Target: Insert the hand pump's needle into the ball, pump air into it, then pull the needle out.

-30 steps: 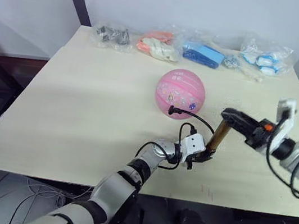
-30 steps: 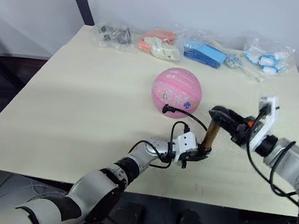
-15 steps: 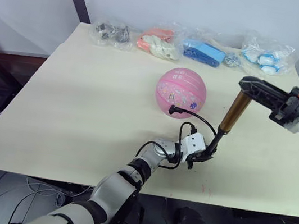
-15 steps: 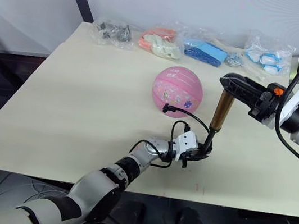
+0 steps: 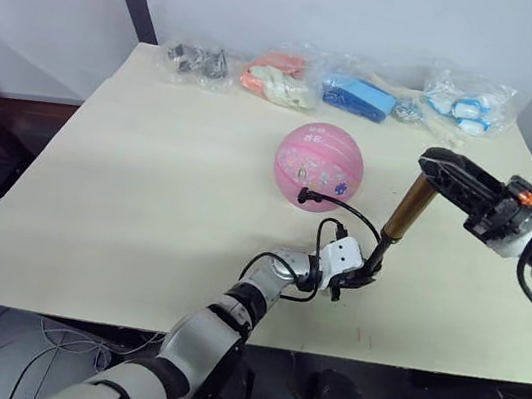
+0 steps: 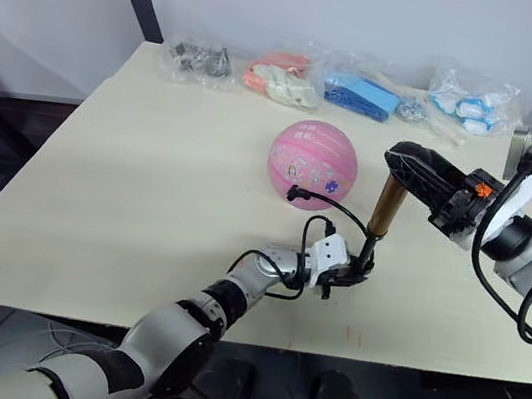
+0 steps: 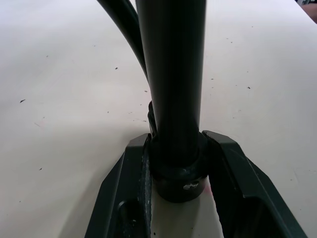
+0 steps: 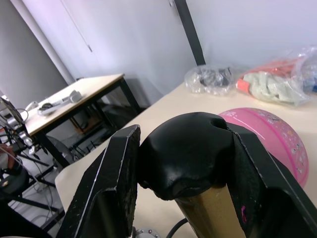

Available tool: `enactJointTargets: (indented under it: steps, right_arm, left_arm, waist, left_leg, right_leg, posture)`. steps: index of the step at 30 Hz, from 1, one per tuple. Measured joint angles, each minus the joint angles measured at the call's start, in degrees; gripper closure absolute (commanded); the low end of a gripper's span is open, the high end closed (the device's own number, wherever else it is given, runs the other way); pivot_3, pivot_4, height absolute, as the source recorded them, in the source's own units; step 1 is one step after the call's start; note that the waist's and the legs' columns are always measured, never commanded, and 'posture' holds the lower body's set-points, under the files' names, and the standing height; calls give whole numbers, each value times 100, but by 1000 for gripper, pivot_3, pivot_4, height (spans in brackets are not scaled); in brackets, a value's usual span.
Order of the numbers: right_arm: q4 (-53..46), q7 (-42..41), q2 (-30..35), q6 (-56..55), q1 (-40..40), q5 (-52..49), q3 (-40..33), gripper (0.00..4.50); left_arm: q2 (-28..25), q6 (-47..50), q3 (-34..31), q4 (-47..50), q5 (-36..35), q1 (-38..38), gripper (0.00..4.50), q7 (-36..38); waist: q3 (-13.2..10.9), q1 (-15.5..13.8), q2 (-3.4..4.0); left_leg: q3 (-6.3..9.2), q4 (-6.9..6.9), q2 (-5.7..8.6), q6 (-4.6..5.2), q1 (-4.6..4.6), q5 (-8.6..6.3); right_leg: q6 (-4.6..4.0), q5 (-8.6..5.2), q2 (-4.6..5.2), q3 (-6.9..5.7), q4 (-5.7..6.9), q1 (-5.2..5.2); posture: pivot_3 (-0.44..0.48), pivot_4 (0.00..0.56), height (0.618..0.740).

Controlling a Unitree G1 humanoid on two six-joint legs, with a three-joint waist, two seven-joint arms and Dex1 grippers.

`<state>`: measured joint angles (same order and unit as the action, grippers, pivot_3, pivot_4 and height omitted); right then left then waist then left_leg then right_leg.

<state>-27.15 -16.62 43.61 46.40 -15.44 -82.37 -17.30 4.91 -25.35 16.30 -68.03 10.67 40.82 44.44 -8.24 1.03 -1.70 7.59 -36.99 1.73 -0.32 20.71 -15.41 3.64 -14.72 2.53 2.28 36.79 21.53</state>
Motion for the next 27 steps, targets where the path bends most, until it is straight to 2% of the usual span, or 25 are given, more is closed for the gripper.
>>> enactJointTargets:
  steps: [15, 20, 27]
  right_arm:
    - [579, -769, -1188, -646, 609, 2367, 1290, 2633]
    - [601, -1003, -1547, -942, 939, 2954, 1379, 2633]
    - [575, -1168, -1612, -1038, 1043, 3117, 1356, 2633]
  left_arm:
    - [-42, 8, -10, -14, -9, -31, 3396, 13]
    - [-66, 60, -38, -44, -15, -47, 3396, 31]
    - [-83, 69, -37, -64, -11, -47, 3396, 73]
  waist:
    - [95, 7, -19]
    - [126, 22, -31]
    - [127, 20, -30]
  left_leg:
    - [9, 22, -10, -1, -12, 0]
    - [14, 47, -15, -2, -51, -1]
    - [18, 71, -31, -5, -92, -3]
  right_leg:
    - [-8, -1, -27, 4, -1, 1]
    - [-13, -6, -30, 11, -2, -19]
    - [-33, -20, -40, 3, -5, -48]
  posture:
    - [0, 150, 740]
    - [0, 150, 740]
    - [0, 150, 740]
